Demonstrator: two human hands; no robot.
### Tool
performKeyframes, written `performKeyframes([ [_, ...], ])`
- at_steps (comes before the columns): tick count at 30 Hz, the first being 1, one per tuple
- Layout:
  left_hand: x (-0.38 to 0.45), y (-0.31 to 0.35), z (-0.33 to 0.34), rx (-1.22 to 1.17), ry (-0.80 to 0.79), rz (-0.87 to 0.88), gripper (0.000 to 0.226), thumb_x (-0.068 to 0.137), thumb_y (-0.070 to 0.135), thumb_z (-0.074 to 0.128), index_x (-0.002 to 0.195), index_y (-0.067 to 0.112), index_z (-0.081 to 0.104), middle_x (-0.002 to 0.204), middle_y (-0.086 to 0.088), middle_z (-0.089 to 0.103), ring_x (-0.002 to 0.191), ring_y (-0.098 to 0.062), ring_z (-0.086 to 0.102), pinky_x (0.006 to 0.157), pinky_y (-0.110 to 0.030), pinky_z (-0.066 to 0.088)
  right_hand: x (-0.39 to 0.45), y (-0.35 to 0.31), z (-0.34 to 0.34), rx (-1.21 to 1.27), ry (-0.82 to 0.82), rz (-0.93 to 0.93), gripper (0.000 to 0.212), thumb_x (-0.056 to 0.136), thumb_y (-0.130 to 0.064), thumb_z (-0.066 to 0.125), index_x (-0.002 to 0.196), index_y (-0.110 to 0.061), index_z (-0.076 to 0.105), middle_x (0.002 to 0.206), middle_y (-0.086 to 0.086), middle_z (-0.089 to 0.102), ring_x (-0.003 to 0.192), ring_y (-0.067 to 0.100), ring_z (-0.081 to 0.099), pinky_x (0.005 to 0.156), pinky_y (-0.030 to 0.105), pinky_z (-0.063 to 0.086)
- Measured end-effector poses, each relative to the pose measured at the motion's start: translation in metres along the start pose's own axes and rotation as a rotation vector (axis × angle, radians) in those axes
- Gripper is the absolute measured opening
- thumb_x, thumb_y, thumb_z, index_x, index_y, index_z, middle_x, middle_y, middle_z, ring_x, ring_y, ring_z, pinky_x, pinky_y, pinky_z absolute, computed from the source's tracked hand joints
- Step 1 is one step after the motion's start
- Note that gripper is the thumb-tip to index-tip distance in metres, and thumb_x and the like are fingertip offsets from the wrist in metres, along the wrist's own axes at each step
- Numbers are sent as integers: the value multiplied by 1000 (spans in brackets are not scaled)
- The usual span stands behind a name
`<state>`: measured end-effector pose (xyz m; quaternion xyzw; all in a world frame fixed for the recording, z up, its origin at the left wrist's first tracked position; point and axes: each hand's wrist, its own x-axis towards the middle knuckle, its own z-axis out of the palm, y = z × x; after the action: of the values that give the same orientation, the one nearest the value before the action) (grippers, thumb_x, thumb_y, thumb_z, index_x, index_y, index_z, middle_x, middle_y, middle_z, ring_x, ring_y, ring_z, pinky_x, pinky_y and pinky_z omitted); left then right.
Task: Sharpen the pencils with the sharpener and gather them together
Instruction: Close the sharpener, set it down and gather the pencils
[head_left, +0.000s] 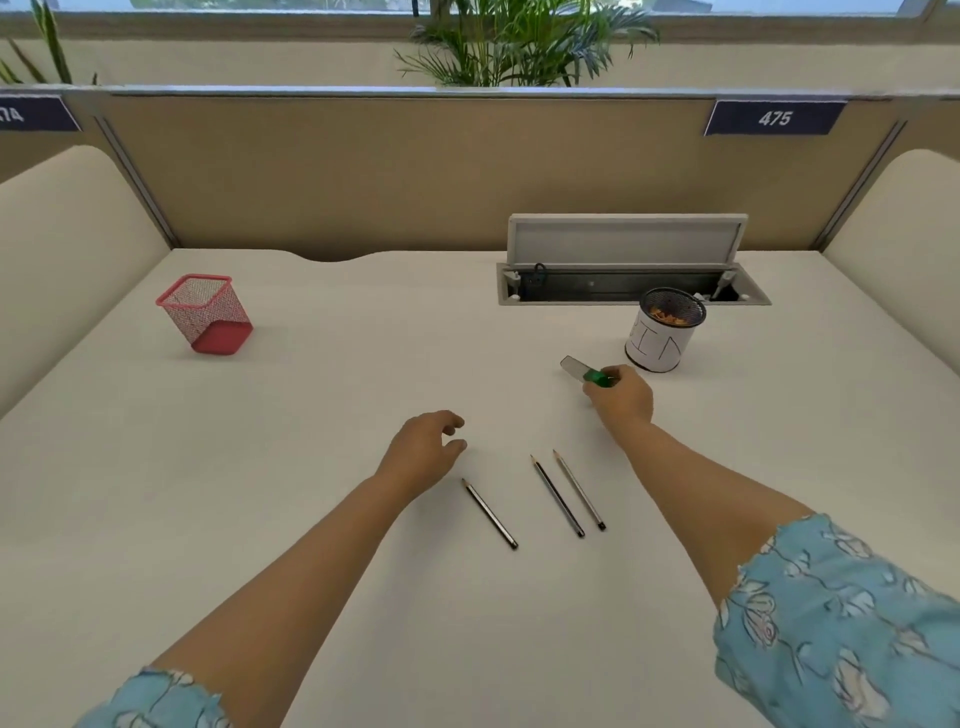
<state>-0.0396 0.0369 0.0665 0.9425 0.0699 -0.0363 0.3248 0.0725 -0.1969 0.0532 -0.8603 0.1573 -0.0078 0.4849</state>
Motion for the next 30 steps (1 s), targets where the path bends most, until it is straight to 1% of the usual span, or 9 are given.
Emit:
performKeyframes([
  [3, -2, -3, 2, -4, 6, -9, 34, 89, 22, 55, 123, 15, 57, 121, -2, 61, 111, -17, 54, 92, -25, 40, 4, 8, 2, -63, -8, -21, 33, 84, -18, 63, 114, -7, 56, 112, 13, 63, 86, 23, 52, 73, 28, 41],
  [6, -4, -5, 4, -16, 1, -16, 33, 90, 21, 54, 123, 16, 57, 122, -2, 61, 115, -17, 53, 94, -24, 38, 10, 12, 5, -143, 3, -23, 34, 83, -22, 64, 113, -7, 59, 110, 14, 65, 97, 30, 59, 77, 33, 47],
  [8, -4, -5, 4, -19, 3, -16, 33, 90, 20, 54, 123, 16, 57, 123, -1, 61, 117, -16, 52, 95, -24, 37, 14, 12, 7, -195, 19, -25, 34, 82, -24, 64, 112, -8, 62, 109, 14, 66, 99, 31, 60, 81, 37, 51],
  [16, -3, -6, 5, -24, 5, -17, 33, 90, 19, 53, 123, 15, 58, 123, -1, 61, 118, -16, 52, 97, -25, 37, 22, 10, 16, -317, 28, -42, 39, 84, -30, 61, 118, -10, 58, 114, 15, 62, 106, 33, 57, 87, 45, 51],
  [20, -3, -7, 5, -30, 6, -15, 33, 90, 19, 54, 123, 15, 58, 123, -2, 61, 118, -16, 52, 97, -25, 37, 20, 13, 15, -283, 9, -37, 55, 82, -32, 64, 130, -11, 48, 123, 14, 56, 116, 32, 50, 95, 46, 45],
  [23, -3, -7, 6, -31, 5, -15, 33, 91, 20, 53, 123, 15, 58, 123, -1, 61, 118, -16, 51, 95, -24, 36, 13, 13, 13, -162, 36, -4, 62, 82, -30, 65, 134, -9, 41, 129, 13, 51, 120, 30, 47, 98, 43, 42],
  [25, -5, -8, 7, -52, 10, -17, 33, 91, 19, 54, 123, 15, 58, 122, -1, 62, 118, -16, 51, 94, -22, 36, 1, 12, 10, -43, 89, 25, 59, 84, -28, 64, 134, -9, 40, 131, 12, 49, 121, 29, 47, 97, 40, 41],
  [27, -9, -8, 9, -79, 25, -28, 32, 91, 19, 54, 122, 15, 59, 121, -1, 62, 118, -16, 52, 92, -20, 34, -14, 12, 5, 25, 131, 22, 48, 85, -24, 62, 128, -10, 47, 127, 11, 52, 116, 28, 52, 93, 39, 44],
  [30, -15, -12, 14, -120, 36, -47, 31, 90, 17, 53, 120, 14, 60, 119, -2, 63, 113, -16, 55, 89, -19, 35, -43, 16, 0, -38, 42, -45, 28, 85, -17, 59, 112, -9, 60, 114, 9, 62, 102, 25, 59, 84, 33, 46],
])
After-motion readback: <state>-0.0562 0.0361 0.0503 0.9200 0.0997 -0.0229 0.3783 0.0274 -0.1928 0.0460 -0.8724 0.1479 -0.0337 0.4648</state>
